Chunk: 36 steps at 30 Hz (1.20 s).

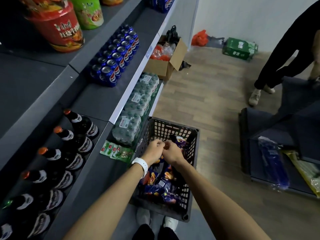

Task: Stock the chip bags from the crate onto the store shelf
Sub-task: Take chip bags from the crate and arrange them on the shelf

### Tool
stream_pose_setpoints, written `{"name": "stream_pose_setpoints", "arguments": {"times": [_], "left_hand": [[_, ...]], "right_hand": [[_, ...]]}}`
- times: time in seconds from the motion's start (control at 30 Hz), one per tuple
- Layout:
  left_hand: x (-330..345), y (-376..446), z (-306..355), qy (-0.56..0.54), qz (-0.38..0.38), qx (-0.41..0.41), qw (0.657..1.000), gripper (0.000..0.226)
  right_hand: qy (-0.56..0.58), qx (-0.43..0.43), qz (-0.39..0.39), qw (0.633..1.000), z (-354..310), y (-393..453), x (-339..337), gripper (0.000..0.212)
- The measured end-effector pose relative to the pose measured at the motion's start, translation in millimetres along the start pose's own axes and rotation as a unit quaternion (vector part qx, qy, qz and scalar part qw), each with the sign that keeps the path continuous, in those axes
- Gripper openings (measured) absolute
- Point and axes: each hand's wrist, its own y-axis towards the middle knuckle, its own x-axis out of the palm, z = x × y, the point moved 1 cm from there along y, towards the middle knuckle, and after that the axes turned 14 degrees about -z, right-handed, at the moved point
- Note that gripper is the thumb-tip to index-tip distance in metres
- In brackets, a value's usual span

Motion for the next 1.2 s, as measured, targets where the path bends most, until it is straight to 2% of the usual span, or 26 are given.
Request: {"name": "stream_pose_setpoints", "arguments": {"times": [0.17, 0.33, 0.5, 0.6, 0.7, 0.77, 0.8, 0.87, 1.07, 1.2], "left_hand": [[9, 48, -54, -0.009, -0.009, -0.040, 0.999, 0.031], [18, 100, -106, -0.021, -0.032, -0.065, 0.997, 0.030], [20, 153, -146, -0.036, -0.013, -0.088, 0.995, 0.028], [16, 186, -172, -0.052, 0.027, -0.143, 0.988, 0.030], [13, 219, -200, -0.062, 0.073, -0.194, 0.976, 0.049], [13, 242, -220, -0.040, 0.075, -0.212, 0.974, 0.064], [14, 254, -228, -0.025, 0.076, -0.217, 0.973, 0.064], [20, 266, -228, 0.004, 0.094, -0.221, 0.971, 0.059], [41, 285, -220, 0.126, 0.101, -0.185, 0.969, 0.053], [30, 304, -234, 0.033, 0.071, -0.155, 0.985, 0.069]], "right_hand": [[0.020, 0.049, -0.032, 0.998, 43, 44, 30, 0.038], [0.033, 0.069, -0.039, 0.996, 83, 92, 51, 0.027], [0.057, 0.088, -0.045, 0.993, 124, 144, 68, 0.032], [0.062, 0.101, -0.050, 0.992, 145, 172, 76, 0.033], [0.054, 0.110, -0.053, 0.991, 166, 196, 81, 0.035], [0.049, 0.115, -0.063, 0.990, 181, 209, 84, 0.026], [0.045, 0.119, -0.066, 0.990, 189, 216, 85, 0.022], [0.032, 0.126, -0.062, 0.990, 201, 228, 86, 0.020], [0.008, 0.155, -0.061, 0.986, 226, 245, 86, 0.033], [0.011, 0.162, -0.060, 0.985, 236, 250, 83, 0.038]]}}
